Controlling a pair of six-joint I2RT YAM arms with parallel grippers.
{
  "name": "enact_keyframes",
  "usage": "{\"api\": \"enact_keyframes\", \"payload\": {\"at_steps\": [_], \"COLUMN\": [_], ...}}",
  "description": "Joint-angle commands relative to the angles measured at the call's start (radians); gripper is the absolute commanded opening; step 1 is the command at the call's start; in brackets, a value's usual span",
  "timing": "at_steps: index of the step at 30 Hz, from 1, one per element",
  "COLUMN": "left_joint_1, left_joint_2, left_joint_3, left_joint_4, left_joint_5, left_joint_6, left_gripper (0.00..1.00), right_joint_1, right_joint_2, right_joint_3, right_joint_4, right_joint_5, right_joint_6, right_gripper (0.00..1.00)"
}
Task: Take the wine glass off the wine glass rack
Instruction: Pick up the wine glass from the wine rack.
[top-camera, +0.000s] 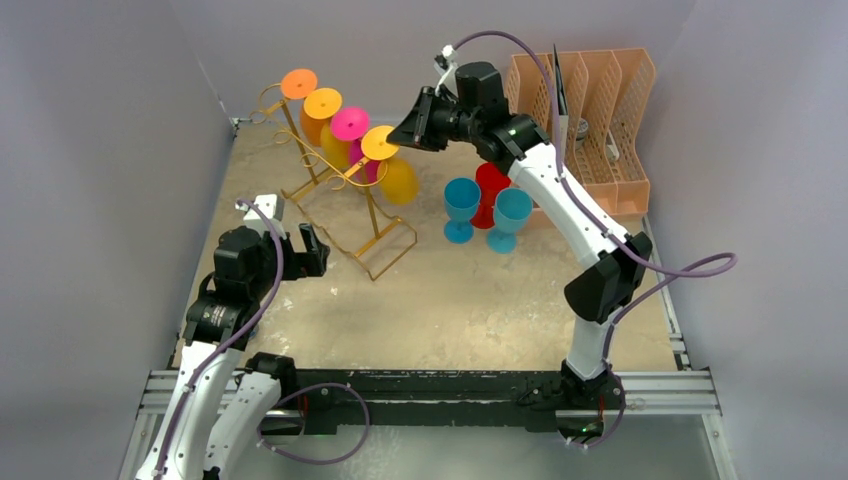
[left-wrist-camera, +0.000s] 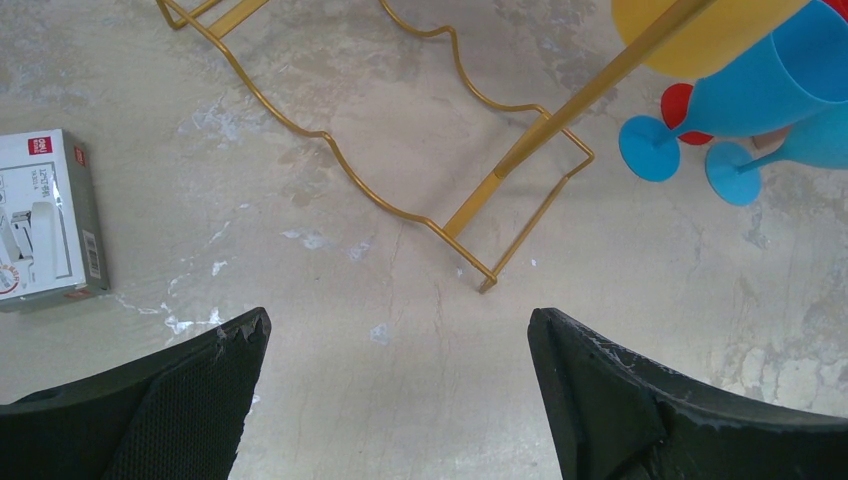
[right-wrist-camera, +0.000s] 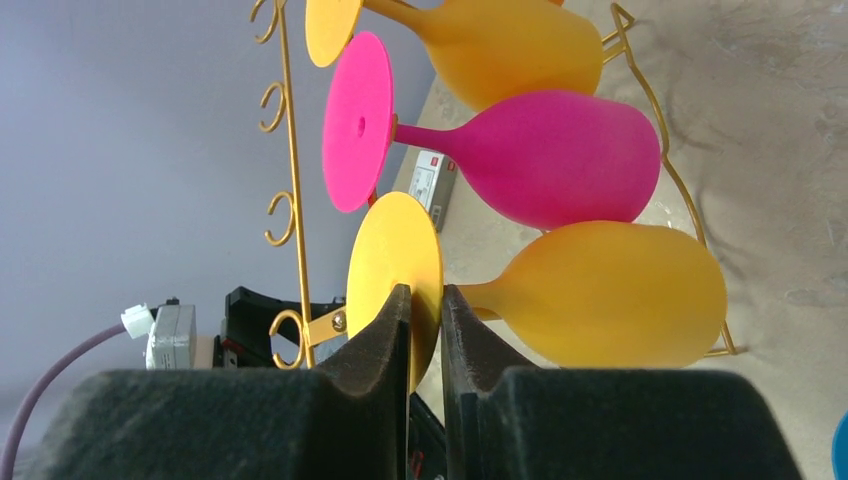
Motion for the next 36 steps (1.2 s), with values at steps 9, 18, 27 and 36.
{"api": "enact_keyframes", "payload": {"at_steps": [9, 18, 27, 36], "left_joint_1": [-0.002, -0.002, -0.002, -0.002], "left_joint_2": [0.002, 0.004, 0.001, -0.003], "left_joint_3": [0.036, 0.038, 0.037, 0.036], "left_joint_4": [0.024, 0.024, 0.024, 0.021], "left_joint_5": [0.022, 0.023, 0.025, 0.018], "left_joint_6": [-0.007, -0.007, -0.007, -0.007], "left_gripper": [1.0, 1.0, 1.0, 1.0], "right_joint_1": [-0.005, -0.005, -0.025, -0.052], "right_joint_2": [-0.062, -0.074, -0.101, -0.103], "right_joint_3": [-0.008, -0.007, -0.069, -0.101], "right_joint_4": [0.051, 0.04, 0.115, 0.186], "right_joint_5": [0.051, 0.082, 0.126, 0.105], "right_joint_6": [0.023, 0.023, 0.112, 0.196], "right_gripper": [0.07, 0.0, 0.0, 0.0]}}
